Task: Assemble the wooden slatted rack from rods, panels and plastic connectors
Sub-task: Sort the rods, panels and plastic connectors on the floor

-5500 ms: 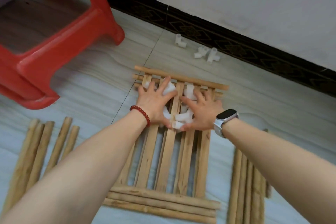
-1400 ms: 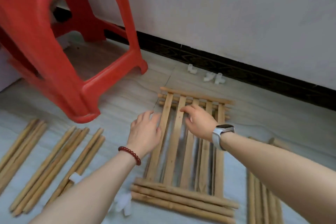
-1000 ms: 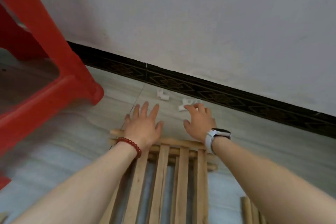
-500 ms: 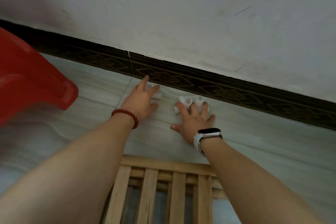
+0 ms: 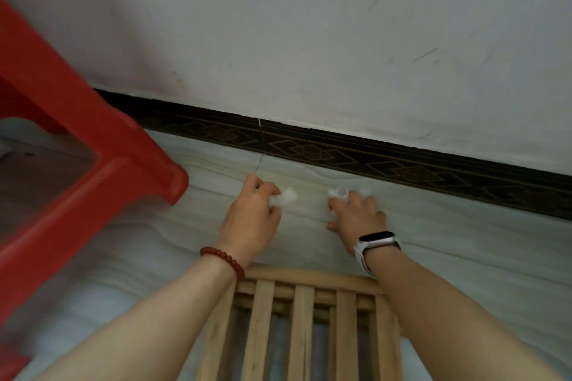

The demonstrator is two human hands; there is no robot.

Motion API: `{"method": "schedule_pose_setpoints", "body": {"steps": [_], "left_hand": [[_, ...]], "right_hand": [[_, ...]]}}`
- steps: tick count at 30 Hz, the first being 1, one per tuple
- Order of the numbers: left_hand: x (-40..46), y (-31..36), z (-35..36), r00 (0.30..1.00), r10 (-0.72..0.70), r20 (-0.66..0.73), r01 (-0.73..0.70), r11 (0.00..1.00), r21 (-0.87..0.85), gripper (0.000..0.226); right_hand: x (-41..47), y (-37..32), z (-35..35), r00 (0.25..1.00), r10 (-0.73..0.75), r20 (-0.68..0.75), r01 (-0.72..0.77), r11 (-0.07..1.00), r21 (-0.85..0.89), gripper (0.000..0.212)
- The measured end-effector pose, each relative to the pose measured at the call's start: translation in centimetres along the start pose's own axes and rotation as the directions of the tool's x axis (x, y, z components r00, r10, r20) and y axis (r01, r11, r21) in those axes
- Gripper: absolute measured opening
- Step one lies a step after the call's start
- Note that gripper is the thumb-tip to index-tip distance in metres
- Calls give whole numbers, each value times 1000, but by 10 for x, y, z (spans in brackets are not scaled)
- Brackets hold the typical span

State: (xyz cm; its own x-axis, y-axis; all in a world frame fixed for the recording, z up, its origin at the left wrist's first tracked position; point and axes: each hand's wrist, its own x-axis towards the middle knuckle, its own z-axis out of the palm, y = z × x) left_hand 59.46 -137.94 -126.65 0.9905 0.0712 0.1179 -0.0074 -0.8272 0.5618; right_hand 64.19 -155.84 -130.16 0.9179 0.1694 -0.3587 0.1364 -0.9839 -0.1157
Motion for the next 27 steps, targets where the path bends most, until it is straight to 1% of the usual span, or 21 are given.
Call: {"method": "schedule_pose_setpoints", "body": {"steps": [1, 2, 4, 6, 7, 8, 9, 10, 12, 13, 14, 15, 17, 19, 20, 21, 23, 25, 27], "left_hand": [[-10, -3, -7, 1000, -11, -20, 10, 1000, -3, 24], [-20, -6, -12, 999, -27, -40, 26, 1000, -9, 24], [-40, -15, -24, 991, -75, -107, 71, 997, -42, 24], [-65, -25, -40, 974, -150, -170, 139, 987, -78, 24], [-82, -30, -49, 961, -194, -195, 181, 980, -83, 25], [-99, -36, -59, 948, -225, -224, 211, 974, -85, 25], [-119, -42, -69, 936, -244, -253, 226, 969, -96, 24], [-136, -46, -78, 924, -258, -281, 235, 965, -112, 23], [-174, -58, -103, 898, -281, -339, 260, 960, -107, 22], [-195, -68, -113, 882, -304, -361, 290, 953, -94, 22], [-215, -78, -120, 865, -349, -361, 343, 936, -83, 23], [-243, -86, -129, 841, -422, -338, 420, 904, -84, 25], [-289, -97, -136, 797, -534, -283, 530, 842, -97, 27], [-349, -101, -141, 754, -615, -229, 611, 786, -98, 27], [-373, -101, -140, 744, -635, -209, 626, 772, -116, 27], [-391, -101, -139, 733, -649, -204, 635, 760, -136, 26], [-431, -98, -145, 677, -700, -229, 685, 712, -153, 25], [-457, -96, -147, 629, -741, -236, 724, 668, -169, 26], [-483, -92, -153, 616, -754, -231, 738, 654, -166, 28]], "right_hand": [[-5, -2, 0, 999, -21, -31, 20, 1000, -12, 39], [-10, -3, -1, 997, -30, -66, 30, 1000, -3, 41], [-19, -15, -12, 987, -68, -142, 78, 995, 64, 38], [-33, -38, -26, 953, -151, -261, 189, 973, 129, 34], [-45, -55, -30, 930, -204, -306, 262, 951, 163, 34], [-61, -73, -32, 911, -256, -322, 333, 918, 213, 34], [-81, -91, -30, 895, -307, -322, 401, 872, 282, 34], [-102, -105, -24, 875, -358, -326, 466, 803, 370, 34], [-154, -140, -8, 813, -480, -329, 579, 606, 546, 30], [-182, -157, 2, 786, -531, -316, 599, 529, 601, 28], [-205, -171, 13, 771, -567, -291, 596, 479, 645, 28], [-232, -186, 27, 767, -597, -234, 566, 459, 685, 28], [-271, -203, 58, 772, -630, -77, 481, 502, 719, 30], [-317, -220, 91, 765, -639, 84, 413, 586, 697, 31], [-333, -225, 105, 759, -634, 147, 399, 631, 665, 32], [-341, -228, 117, 751, -634, 185, 415, 671, 615, 33], [-364, -241, 131, 713, -653, 255, 484, 721, 495, 40], [-376, -251, 137, 671, -674, 309, 532, 728, 431, 47], [-392, -258, 140, 622, -702, 346, 573, 710, 410, 50]]}}
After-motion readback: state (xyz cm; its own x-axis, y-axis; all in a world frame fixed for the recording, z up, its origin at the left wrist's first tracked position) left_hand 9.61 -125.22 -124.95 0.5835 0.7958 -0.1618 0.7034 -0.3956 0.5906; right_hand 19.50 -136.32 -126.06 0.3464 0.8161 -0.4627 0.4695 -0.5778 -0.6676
